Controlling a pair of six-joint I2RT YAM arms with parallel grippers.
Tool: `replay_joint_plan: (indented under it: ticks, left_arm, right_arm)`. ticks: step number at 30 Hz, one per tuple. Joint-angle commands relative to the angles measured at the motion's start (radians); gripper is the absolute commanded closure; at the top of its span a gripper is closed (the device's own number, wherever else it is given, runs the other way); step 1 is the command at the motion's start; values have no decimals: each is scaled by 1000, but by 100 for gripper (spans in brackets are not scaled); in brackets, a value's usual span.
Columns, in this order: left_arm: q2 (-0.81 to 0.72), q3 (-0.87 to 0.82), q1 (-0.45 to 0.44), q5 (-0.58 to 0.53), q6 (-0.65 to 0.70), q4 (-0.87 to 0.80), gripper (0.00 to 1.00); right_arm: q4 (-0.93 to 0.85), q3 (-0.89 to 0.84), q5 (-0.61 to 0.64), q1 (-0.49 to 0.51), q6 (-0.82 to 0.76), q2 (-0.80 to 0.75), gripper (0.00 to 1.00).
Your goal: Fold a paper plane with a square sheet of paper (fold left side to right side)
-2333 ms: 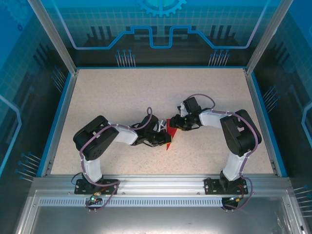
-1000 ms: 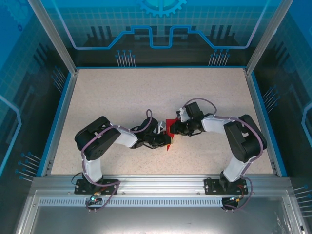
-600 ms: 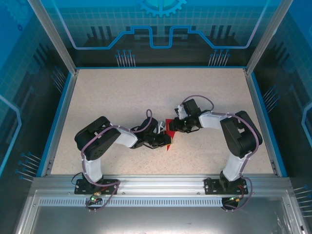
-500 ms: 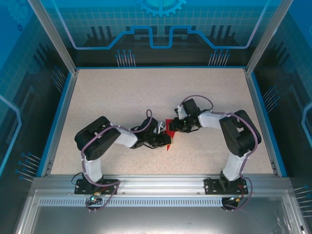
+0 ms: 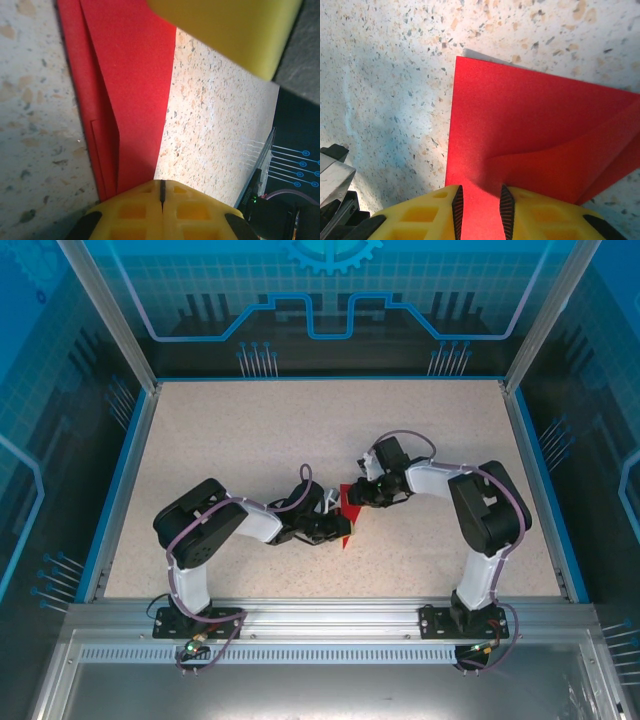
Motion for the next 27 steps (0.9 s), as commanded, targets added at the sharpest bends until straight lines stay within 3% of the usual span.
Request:
replay_joint_plan:
  ticks: [1, 21, 27]
  left_arm:
    - [39, -40, -13, -9, -9, -105, 100]
    - [38, -41, -14, -6, -9, -106, 100]
    - [30, -40, -13, -7, -11, -100, 100]
  right_arm:
    - [-17, 42, 108, -63, -40, 42, 70]
    - [-106, 217, 124, -169, -83, 141, 69]
    - [-110, 207, 112, -178, -80, 20, 69]
